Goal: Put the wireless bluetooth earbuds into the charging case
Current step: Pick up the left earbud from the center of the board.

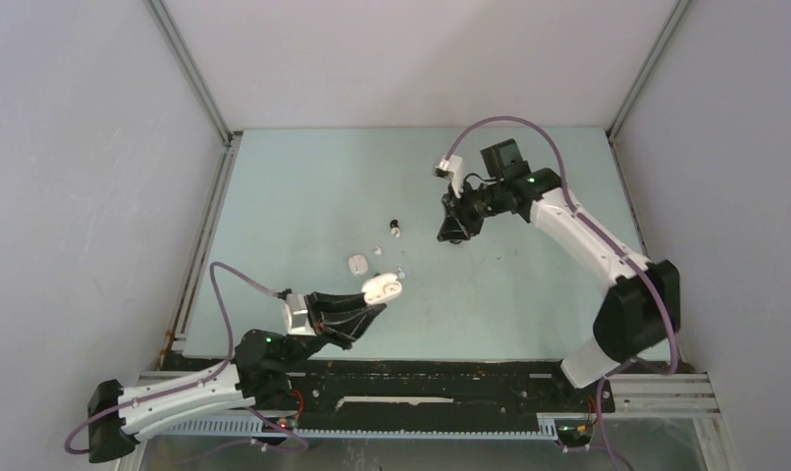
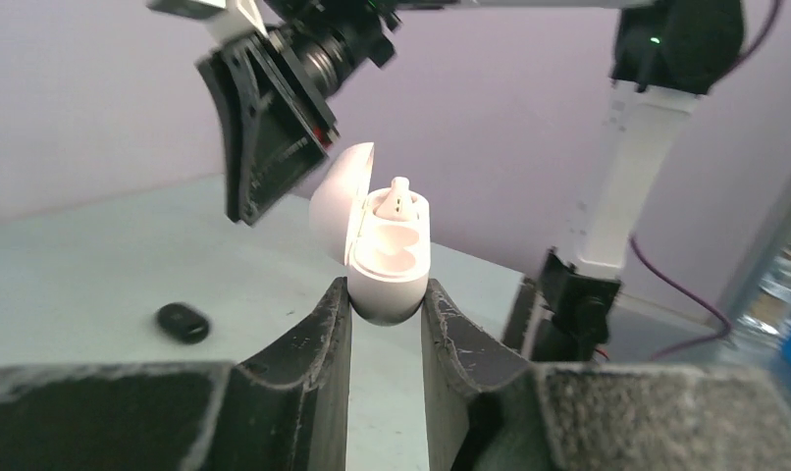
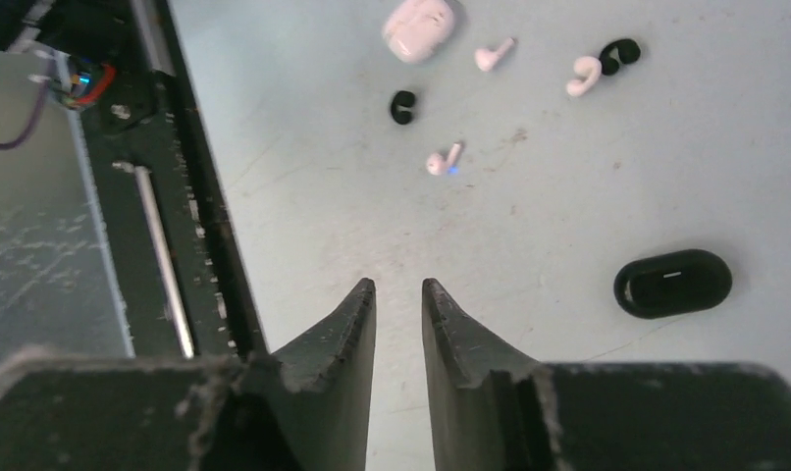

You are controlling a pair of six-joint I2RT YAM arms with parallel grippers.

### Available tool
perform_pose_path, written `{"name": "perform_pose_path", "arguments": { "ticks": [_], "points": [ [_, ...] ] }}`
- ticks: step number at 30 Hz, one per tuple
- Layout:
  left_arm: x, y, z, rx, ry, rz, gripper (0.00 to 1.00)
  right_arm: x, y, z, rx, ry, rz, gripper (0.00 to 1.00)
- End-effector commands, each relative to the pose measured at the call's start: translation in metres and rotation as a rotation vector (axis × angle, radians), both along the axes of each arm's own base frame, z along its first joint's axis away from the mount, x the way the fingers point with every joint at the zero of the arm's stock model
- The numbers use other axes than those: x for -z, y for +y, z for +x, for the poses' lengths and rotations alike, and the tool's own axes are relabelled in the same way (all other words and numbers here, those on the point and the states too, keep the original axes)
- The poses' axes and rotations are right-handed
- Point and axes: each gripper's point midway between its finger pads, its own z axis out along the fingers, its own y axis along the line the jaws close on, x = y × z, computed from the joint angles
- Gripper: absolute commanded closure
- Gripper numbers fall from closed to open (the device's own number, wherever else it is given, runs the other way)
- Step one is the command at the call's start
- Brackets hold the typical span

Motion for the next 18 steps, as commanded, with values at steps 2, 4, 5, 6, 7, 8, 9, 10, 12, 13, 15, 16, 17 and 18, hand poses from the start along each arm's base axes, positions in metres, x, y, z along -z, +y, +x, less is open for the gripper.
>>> {"name": "perform_pose_path", "arguments": {
  "ticks": [2,4,5,6,7,8,9,10,12,13,15,16,17,18],
  "points": [
    [0.089,0.03,0.046,-0.299,0.174,0.198,1.0,0.044,0.03,0.04,0.084,0.031,-0.113,0.79],
    [0.097,0.034,0.05,-0.33,0.196,0.217,1.0,0.062,0.041,0.042,0.079,0.103,-0.15,0.81],
    [0.101,0.035,0.051,-0.338,0.204,0.225,1.0,0.067,0.045,0.045,0.072,0.109,-0.159,0.81],
    [0.104,0.036,0.052,-0.345,0.212,0.235,1.0,0.072,0.05,0.047,0.066,0.103,-0.172,0.81],
    [0.108,0.036,0.052,-0.35,0.218,0.25,1.0,0.077,0.054,0.053,0.068,0.08,-0.192,0.81],
    [0.111,0.036,0.053,-0.354,0.228,0.257,1.0,0.079,0.057,0.061,0.074,0.057,-0.2,0.81],
    [0.115,0.037,0.054,-0.361,0.237,0.266,1.0,0.083,0.06,0.069,0.081,0.036,-0.213,0.82],
    [0.117,0.038,0.055,-0.372,0.247,0.271,1.0,0.085,0.064,0.078,0.091,0.014,-0.225,0.82],
    [0.121,0.04,0.058,-0.388,0.261,0.28,1.0,0.092,0.071,0.095,0.107,0.005,-0.239,0.82],
    [0.121,0.041,0.059,-0.399,0.268,0.279,1.0,0.096,0.074,0.102,0.107,0.013,-0.241,0.82],
    [0.123,0.045,0.063,-0.43,0.278,0.278,1.0,0.107,0.083,0.113,0.098,0.021,-0.244,0.82],
    [0.123,0.047,0.065,-0.439,0.279,0.276,1.0,0.11,0.087,0.118,0.095,0.018,-0.245,0.81],
    [0.123,0.048,0.066,-0.445,0.281,0.273,1.0,0.115,0.09,0.123,0.094,0.02,-0.255,0.81],
    [0.123,0.049,0.067,-0.448,0.283,0.271,1.0,0.117,0.093,0.128,0.093,0.019,-0.259,0.8]
  ]
}}
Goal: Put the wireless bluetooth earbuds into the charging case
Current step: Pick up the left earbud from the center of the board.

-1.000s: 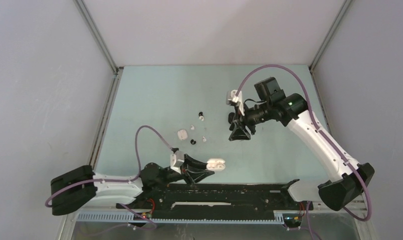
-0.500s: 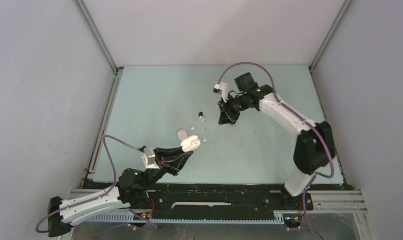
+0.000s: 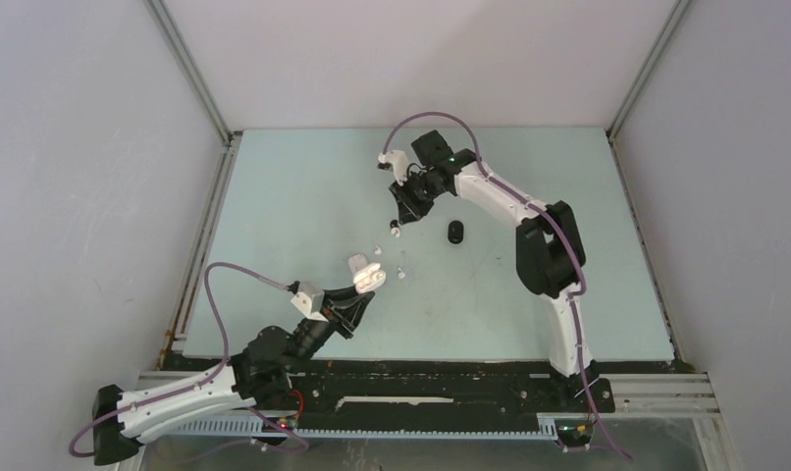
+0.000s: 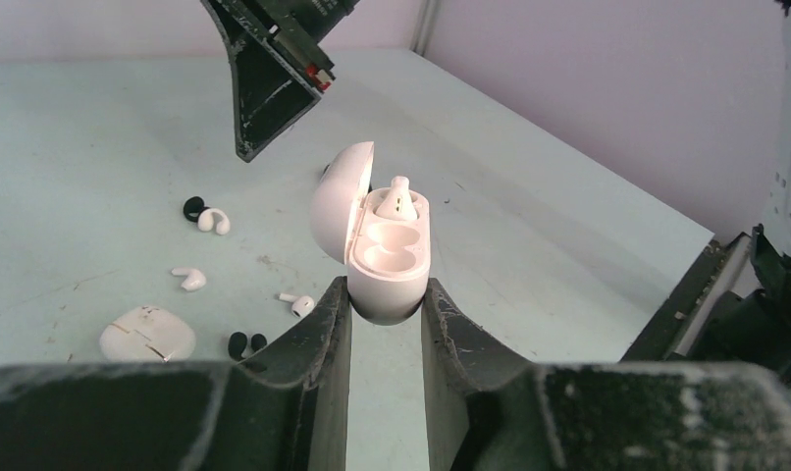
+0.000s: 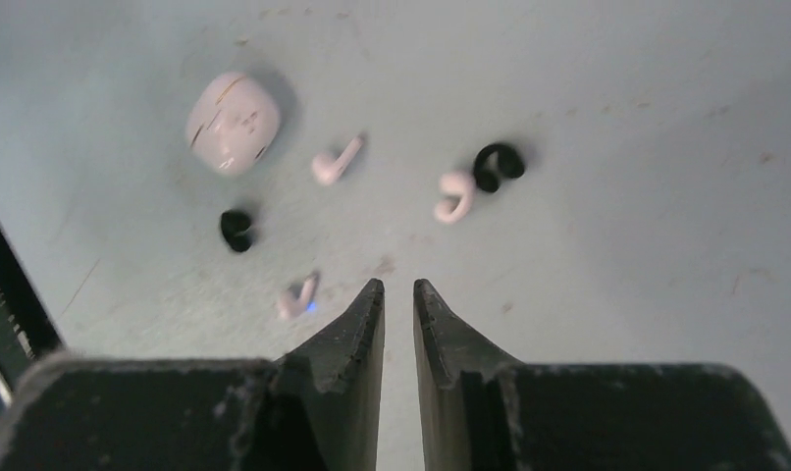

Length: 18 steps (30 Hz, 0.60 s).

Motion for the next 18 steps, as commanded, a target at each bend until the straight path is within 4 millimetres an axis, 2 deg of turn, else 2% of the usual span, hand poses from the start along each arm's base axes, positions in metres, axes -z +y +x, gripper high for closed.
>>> {"name": "perform_pose_path", "arguments": {
  "ticks": [1,6,11,18],
  "points": [
    [0.051,0.011,0.009,-0.067,0.056,0.069,1.0,0.013,0.012,0.028,0.02,-0.02,-0.032,0.78],
    [0.049,0.01,0.008,-0.056,0.051,0.063,1.0,0.028,0.018,0.041,0.104,0.062,-0.033,0.72],
    [0.049,0.009,0.007,-0.053,0.05,0.06,1.0,0.034,0.023,0.035,0.108,0.094,-0.039,0.68],
    [0.05,0.008,0.007,-0.048,0.051,0.063,1.0,0.042,0.021,0.029,0.13,0.144,-0.043,0.68]
  ]
}}
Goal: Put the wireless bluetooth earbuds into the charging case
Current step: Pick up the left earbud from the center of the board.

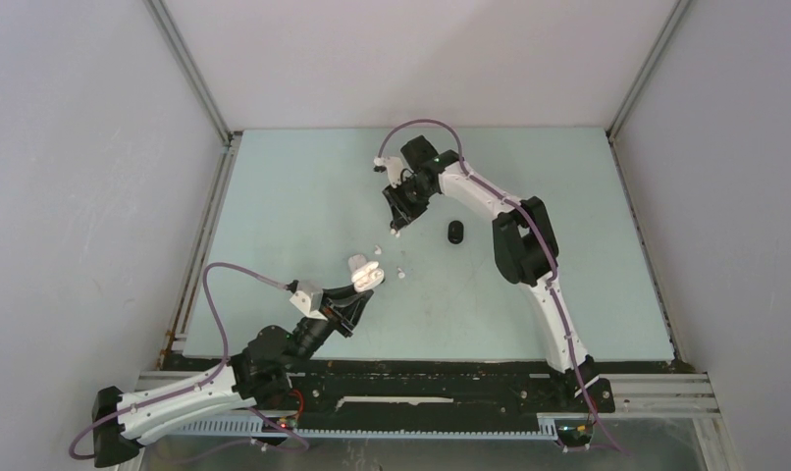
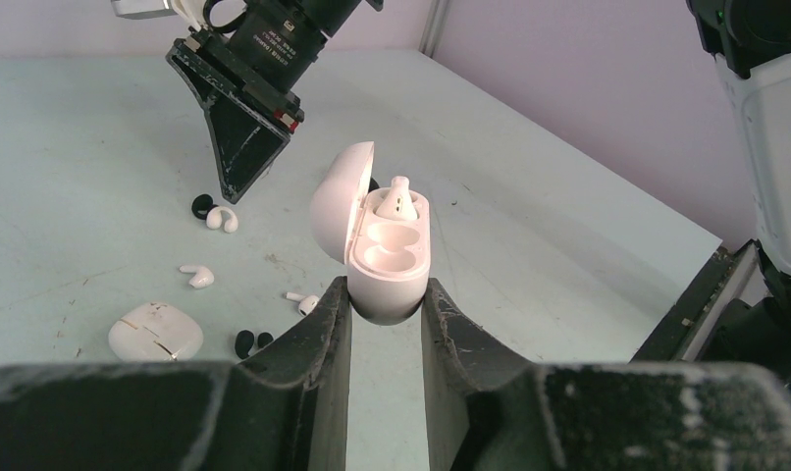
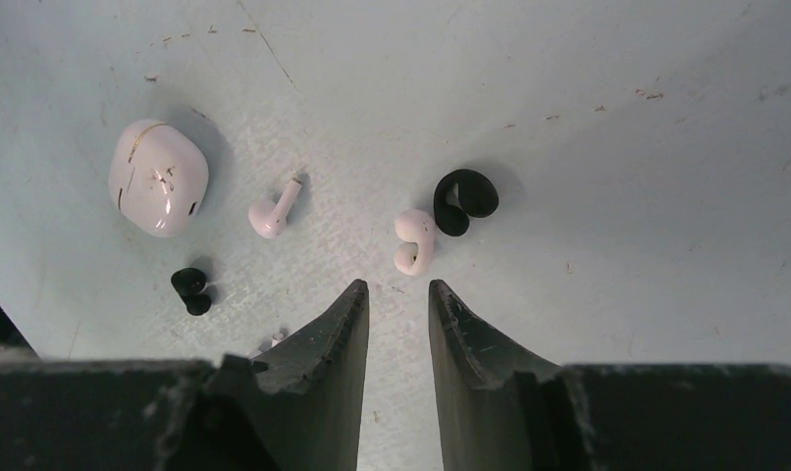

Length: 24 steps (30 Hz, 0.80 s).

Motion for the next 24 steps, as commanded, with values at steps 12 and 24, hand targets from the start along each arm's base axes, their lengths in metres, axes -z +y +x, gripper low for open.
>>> {"name": "perform_pose_path", "arguments": {
  "ticks": [12,24],
  "points": [
    [0.048,0.002,0.001,-0.007,0.041,0.064,1.0,0.014,0.01,0.001,0.025,0.058,0.011,0.73],
    [0.047,0.001,-0.001,0.005,0.035,0.064,1.0,-0.031,-0.001,-0.021,-0.015,0.033,0.061,0.93]
  ]
}}
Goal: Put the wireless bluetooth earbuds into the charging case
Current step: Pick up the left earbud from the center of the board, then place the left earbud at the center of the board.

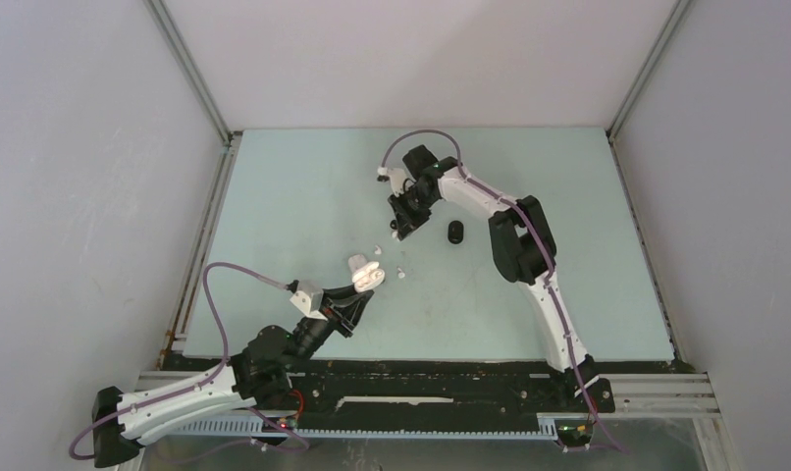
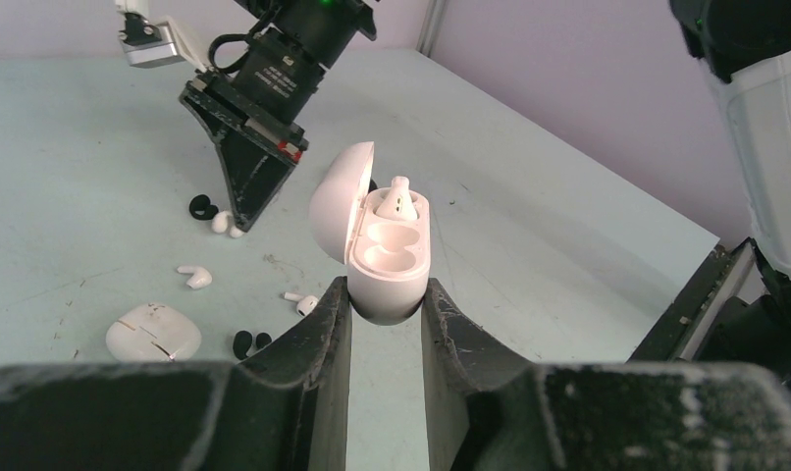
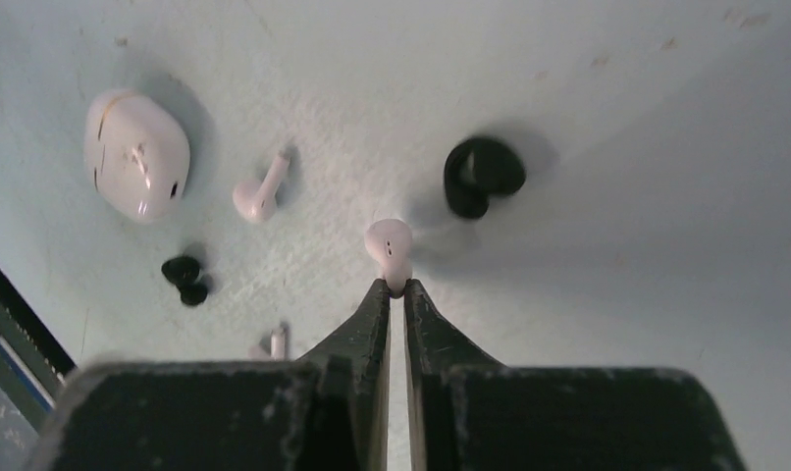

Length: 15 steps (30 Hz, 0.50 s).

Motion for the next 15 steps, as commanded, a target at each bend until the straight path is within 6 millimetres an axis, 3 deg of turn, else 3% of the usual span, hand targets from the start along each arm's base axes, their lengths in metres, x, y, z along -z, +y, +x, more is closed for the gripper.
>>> {"name": "perform_pose_path", "arguments": {
  "ticks": [1,8,11,15],
  "points": [
    [0.047,0.001,0.0,0.002,0.034,0.063,1.0,-0.064,-0.007,-0.013,-0.034,-0.08,0.068,0.94],
    [0.045,-0.004,-0.005,0.04,0.021,0.064,1.0,-0.093,-0.06,-0.056,-0.093,-0.15,0.04,0.95],
    [0.045,-0.007,-0.007,0.059,0.018,0.069,1.0,-0.09,-0.096,-0.076,-0.095,-0.213,-0.078,0.95],
    [0.046,-0.011,-0.01,0.085,0.015,0.076,1.0,-0.074,-0.146,-0.111,-0.033,-0.158,-0.216,0.96]
  ]
}}
